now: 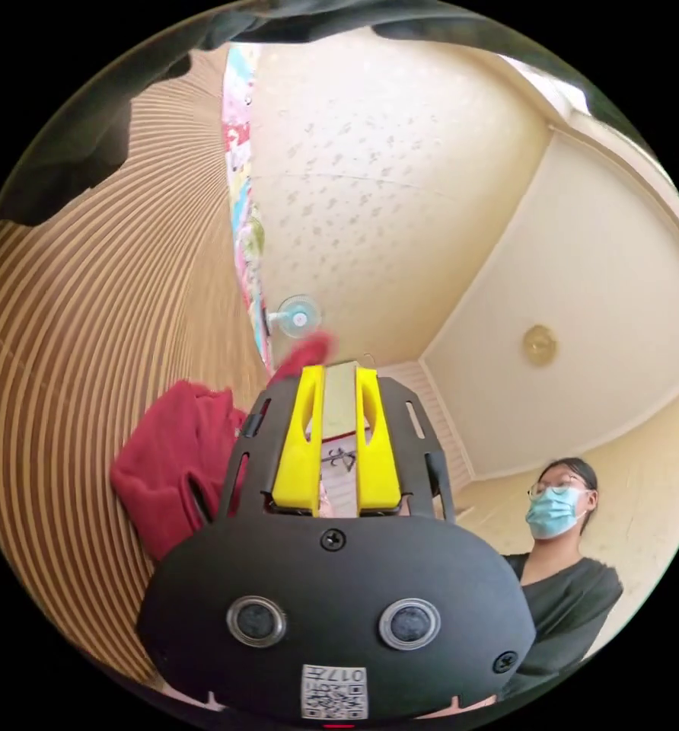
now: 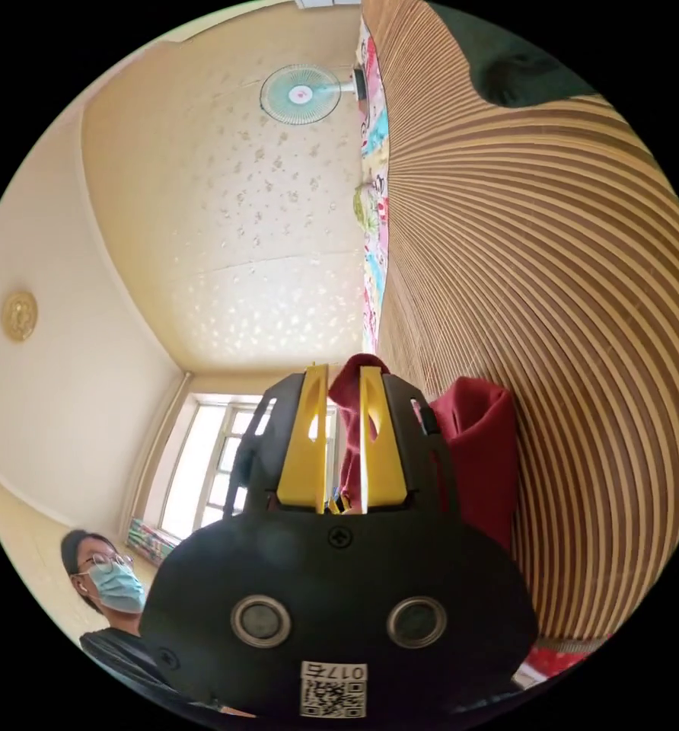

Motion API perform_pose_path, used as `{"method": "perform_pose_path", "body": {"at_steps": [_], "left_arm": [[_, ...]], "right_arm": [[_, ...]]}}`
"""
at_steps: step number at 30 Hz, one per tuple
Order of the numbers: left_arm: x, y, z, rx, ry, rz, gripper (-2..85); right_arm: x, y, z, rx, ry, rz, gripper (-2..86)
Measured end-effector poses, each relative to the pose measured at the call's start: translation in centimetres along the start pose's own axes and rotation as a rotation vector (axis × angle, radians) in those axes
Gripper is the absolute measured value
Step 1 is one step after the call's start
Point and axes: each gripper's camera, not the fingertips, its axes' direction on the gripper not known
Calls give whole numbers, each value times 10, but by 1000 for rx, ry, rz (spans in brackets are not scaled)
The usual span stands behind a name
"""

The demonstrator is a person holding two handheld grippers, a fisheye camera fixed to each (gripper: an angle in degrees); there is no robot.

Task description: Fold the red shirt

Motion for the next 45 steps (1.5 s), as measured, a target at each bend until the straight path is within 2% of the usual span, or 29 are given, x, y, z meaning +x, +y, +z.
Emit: {"method": "perform_pose_path", "body": {"at_steps": [3,5,9,12,14,15,17,18,20,23,26,28,30,32,33,36,41,45], "left_arm": [[-18,-4,6,68,65,17,103],[-26,-5,17,18,-31,-13,152],[-20,6,26,-70,-237,25,167],[-5,31,35,-147,-440,118,168],[1,58,51,-260,-574,261,174],[-2,66,56,-302,-606,289,177],[-20,95,72,-438,-788,349,162],[-23,100,73,-453,-828,365,150],[-29,110,67,-409,-947,366,130],[-47,107,46,-332,-971,240,163],[-57,111,23,-278,-859,188,175],[-66,116,15,-289,-829,143,187],[-79,121,9,-301,-790,73,201],[-97,126,0,-286,-737,-28,215],[-99,127,-2,-278,-734,-39,217],[-114,126,-5,-290,-754,-54,210],[-131,125,-16,-300,-855,-50,168],[-154,127,-44,-259,-773,-148,155]], "right_arm": [[44,3,14,14,-92,3,101],[65,15,17,17,-59,-27,113],[73,48,28,-87,102,-185,117],[61,108,43,-173,365,-441,109],[67,172,72,-288,647,-693,93],[75,187,80,-326,715,-752,85],[139,233,115,-480,1065,-871,52],[158,241,121,-492,1153,-877,43],[194,276,127,-457,1188,-1021,34],[227,303,149,-497,1324,-1092,24],[245,317,164,-430,1454,-1056,13],[248,326,161,-352,1465,-1033,10],[245,335,150,-273,1371,-1005,9],[242,346,143,-314,1183,-991,10],[242,349,144,-324,1156,-988,11],[237,379,165,-414,984,-1028,14],[254,466,231,-683,638,-1043,15],[331,522,273,-879,664,-1053,11]]}}
